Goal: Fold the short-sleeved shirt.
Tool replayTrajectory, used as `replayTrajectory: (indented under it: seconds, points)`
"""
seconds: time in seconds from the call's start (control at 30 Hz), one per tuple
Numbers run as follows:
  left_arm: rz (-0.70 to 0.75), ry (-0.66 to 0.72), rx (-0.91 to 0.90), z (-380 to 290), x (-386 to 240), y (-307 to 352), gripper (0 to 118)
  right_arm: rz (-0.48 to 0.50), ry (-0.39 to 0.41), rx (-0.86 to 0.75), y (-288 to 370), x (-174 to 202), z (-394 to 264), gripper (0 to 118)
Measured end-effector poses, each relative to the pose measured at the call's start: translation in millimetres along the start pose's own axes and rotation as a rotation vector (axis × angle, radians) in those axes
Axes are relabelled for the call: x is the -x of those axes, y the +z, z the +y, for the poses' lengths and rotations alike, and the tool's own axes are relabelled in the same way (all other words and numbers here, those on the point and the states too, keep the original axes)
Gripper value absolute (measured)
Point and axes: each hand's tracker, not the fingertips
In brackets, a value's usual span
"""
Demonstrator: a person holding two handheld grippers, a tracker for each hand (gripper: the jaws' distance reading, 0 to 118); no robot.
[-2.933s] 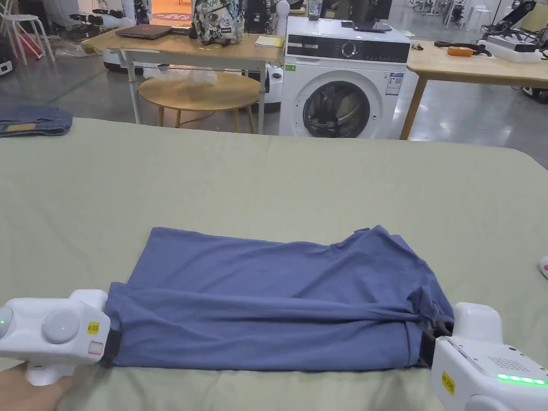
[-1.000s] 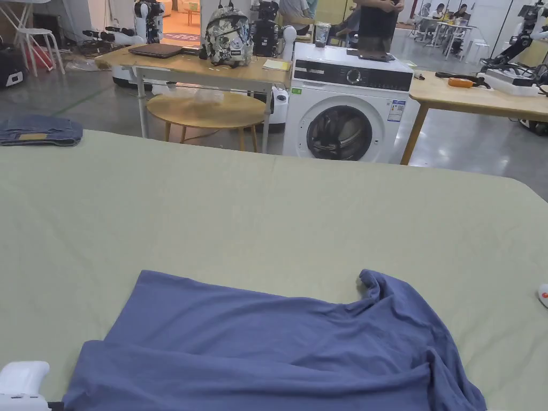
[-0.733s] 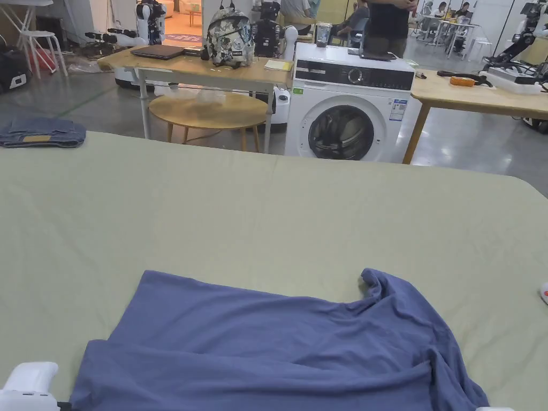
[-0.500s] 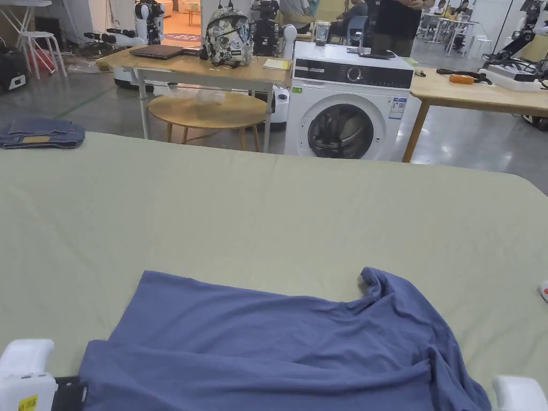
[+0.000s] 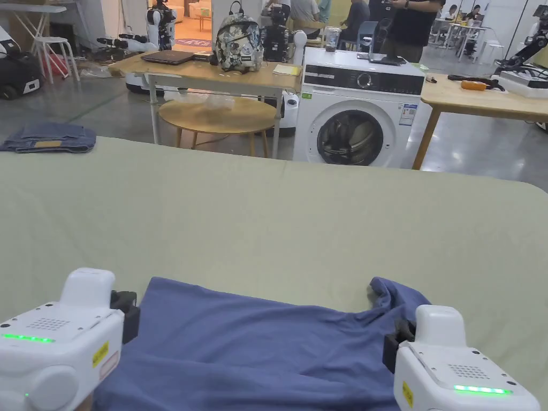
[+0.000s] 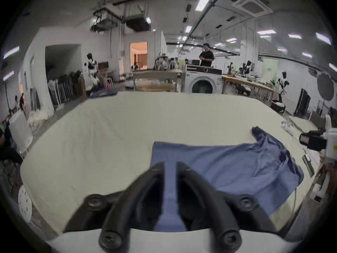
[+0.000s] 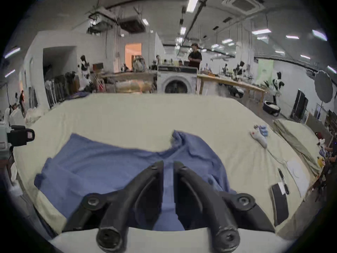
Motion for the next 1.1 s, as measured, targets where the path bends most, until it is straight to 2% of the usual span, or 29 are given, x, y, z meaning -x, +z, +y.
replayTrajectory:
  seconds: [0.07, 0.37, 0.6, 0.73, 0.77, 0.8, 0.87, 0.9, 1.03, 1.1]
  points:
    - [-0.026, 0.0, 0.002, 4, 0, -11, 0, 0.015, -0.001, 0.004, -5, 10, 5, 0]
    - [-0.066, 0.043, 0.11, 51, 29, -98, 0, 0.071, -0.018, 0.01, -14, 18, 15, 0]
    - [-0.148, 0.078, 0.428, 82, 71, -219, 0, 0.056, -0.028, 0.045, -31, -5, 10, 0]
    - [-0.183, 0.163, 0.635, 80, 75, -260, 0, 0.02, -0.025, 0.082, -40, -20, 3, 0]
    - [-0.186, 0.159, 0.654, 78, 76, -267, 8, 0.012, -0.024, 0.089, -41, -24, 2, 0]
    - [-0.18, 0.144, 0.653, 76, 76, -274, 21, 0.001, -0.023, 0.097, -44, -28, 0, 0]
    - [-0.147, 0.129, 0.691, 72, 67, -273, 66, -0.011, -0.026, 0.11, -47, -34, -2, 0]
    - [-0.136, 0.132, 0.695, 70, 65, -277, 76, -0.017, -0.029, 0.118, -49, -37, -3, 0]
    - [-0.09, 0.107, 0.788, 55, 49, -282, 73, -0.034, -0.033, 0.146, -56, -45, -7, 0]
    - [-0.017, 0.008, 0.746, 51, 48, -292, 61, -0.035, -0.04, 0.157, -59, -49, -11, 0]
